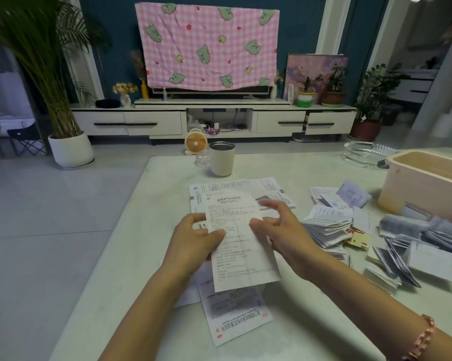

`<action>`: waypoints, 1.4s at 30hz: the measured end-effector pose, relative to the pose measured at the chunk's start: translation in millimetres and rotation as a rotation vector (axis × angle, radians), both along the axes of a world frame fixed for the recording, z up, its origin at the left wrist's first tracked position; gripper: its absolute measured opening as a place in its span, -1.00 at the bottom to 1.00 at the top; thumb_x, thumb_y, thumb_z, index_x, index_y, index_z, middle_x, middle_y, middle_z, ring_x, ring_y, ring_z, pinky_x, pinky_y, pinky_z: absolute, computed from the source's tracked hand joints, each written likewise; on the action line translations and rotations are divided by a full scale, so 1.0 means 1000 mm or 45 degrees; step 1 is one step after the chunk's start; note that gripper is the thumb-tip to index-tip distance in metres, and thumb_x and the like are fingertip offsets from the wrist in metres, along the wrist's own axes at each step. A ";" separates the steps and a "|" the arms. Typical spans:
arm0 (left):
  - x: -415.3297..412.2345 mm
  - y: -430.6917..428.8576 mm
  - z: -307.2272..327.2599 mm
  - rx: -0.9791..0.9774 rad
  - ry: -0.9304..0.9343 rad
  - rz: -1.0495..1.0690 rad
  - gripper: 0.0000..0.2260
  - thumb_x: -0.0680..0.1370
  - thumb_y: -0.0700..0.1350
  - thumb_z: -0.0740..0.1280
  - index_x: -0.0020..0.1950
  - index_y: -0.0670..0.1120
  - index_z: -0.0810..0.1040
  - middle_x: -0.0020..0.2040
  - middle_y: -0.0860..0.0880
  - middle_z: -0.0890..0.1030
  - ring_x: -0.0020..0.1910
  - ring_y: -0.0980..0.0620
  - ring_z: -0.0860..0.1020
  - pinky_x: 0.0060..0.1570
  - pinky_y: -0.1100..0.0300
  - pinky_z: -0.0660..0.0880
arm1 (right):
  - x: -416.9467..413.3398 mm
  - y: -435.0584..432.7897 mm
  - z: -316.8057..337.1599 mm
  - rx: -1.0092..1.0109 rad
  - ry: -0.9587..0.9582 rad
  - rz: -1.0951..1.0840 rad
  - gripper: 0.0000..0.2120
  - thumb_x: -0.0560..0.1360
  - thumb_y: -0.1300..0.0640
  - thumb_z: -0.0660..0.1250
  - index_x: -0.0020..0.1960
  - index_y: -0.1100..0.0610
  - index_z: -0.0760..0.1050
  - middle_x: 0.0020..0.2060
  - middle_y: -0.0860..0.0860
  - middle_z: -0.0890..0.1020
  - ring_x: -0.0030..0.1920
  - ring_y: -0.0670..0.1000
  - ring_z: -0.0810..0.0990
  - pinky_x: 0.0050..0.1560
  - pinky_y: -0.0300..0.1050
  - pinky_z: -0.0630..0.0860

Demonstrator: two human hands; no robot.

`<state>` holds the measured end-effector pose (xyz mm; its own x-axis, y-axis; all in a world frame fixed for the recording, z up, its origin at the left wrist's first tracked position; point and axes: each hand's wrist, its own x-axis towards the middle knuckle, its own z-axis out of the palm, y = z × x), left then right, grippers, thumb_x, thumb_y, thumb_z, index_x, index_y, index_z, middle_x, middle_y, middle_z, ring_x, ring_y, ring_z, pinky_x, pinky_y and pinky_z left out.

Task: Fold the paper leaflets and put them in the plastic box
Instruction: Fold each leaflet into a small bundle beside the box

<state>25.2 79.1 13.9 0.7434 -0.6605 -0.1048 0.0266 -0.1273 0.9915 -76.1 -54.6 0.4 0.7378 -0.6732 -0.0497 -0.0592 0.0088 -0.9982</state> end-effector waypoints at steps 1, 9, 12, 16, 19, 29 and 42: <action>0.001 -0.001 -0.002 -0.013 -0.044 0.025 -0.61 0.50 -0.25 0.36 0.27 -0.07 0.34 -0.01 -0.11 0.65 -0.18 0.06 0.64 -0.40 0.33 0.56 | -0.001 -0.002 -0.001 -0.040 -0.025 0.000 -0.63 0.52 0.23 0.32 0.24 -0.05 0.33 -0.11 0.06 0.65 -0.08 0.03 0.62 -0.09 -0.06 0.51; 0.000 -0.004 -0.009 0.069 -0.661 -0.049 -0.84 0.47 -0.20 0.40 -0.02 0.03 0.57 -0.09 0.06 0.61 -0.15 0.20 0.54 -0.21 0.48 0.46 | -0.015 -0.006 0.004 -0.545 0.057 0.187 -0.76 0.39 0.31 0.44 -0.02 0.04 0.59 -0.09 -0.07 0.65 -0.18 -0.22 0.55 -0.11 -0.35 0.47; -0.001 -0.005 -0.012 0.106 -0.828 -0.017 -0.92 0.47 -0.11 0.40 -0.19 0.06 0.58 -0.10 0.06 0.52 -0.12 0.18 0.50 -0.15 0.41 0.42 | -0.018 -0.007 0.005 -0.719 0.075 0.072 -0.83 0.39 0.22 0.46 -0.27 -0.02 0.59 -0.29 -0.14 0.57 -0.28 -0.23 0.47 -0.23 -0.37 0.36; -0.002 -0.008 -0.008 -0.004 -0.578 -0.017 -0.91 0.50 -0.09 0.37 -0.22 0.03 0.57 -0.04 0.09 0.56 -0.03 0.15 0.54 -0.01 0.26 0.49 | -0.019 -0.012 0.006 -0.609 0.036 -0.011 -0.88 0.36 0.17 0.50 -0.15 0.16 0.60 -0.07 -0.03 0.55 -0.28 -0.30 0.46 -0.27 -0.48 0.34; -0.009 -0.011 -0.004 -0.112 -0.291 -0.047 -0.87 0.54 -0.12 0.31 -0.12 -0.16 0.59 -0.13 -0.06 0.66 -0.18 0.07 0.63 -0.24 0.26 0.59 | -0.021 -0.011 0.007 -0.411 -0.009 0.012 -0.79 0.41 0.13 0.44 -0.05 0.25 0.58 -0.16 -0.02 0.63 -0.28 -0.23 0.55 -0.28 -0.47 0.40; -0.020 -0.023 -0.019 -0.097 -0.042 0.347 -0.82 0.57 -0.15 0.27 -0.15 -0.22 0.54 -0.16 -0.17 0.66 -0.14 -0.14 0.65 -0.20 0.03 0.62 | -0.023 0.009 -0.015 -0.550 -0.177 -0.012 -0.89 0.40 0.20 0.37 -0.09 0.12 0.49 -0.13 -0.03 0.61 -0.18 -0.09 0.58 -0.20 -0.33 0.47; -0.032 -0.033 -0.016 -0.248 0.403 0.228 -0.84 0.55 -0.12 0.32 -0.18 -0.17 0.57 -0.16 -0.14 0.65 -0.17 -0.10 0.60 -0.02 -0.03 0.55 | -0.022 0.022 -0.020 -0.883 -0.001 0.160 -0.78 0.56 -0.01 0.23 0.16 -0.26 0.48 -0.05 -0.09 0.57 -0.10 -0.18 0.50 -0.07 -0.39 0.41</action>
<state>-7.0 45.9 -1.8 0.7997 -0.5534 -0.2329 0.3390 0.0961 0.9359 -98.3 -33.1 -19.4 0.8118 -0.4592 0.3608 -0.0175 -0.6367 -0.7709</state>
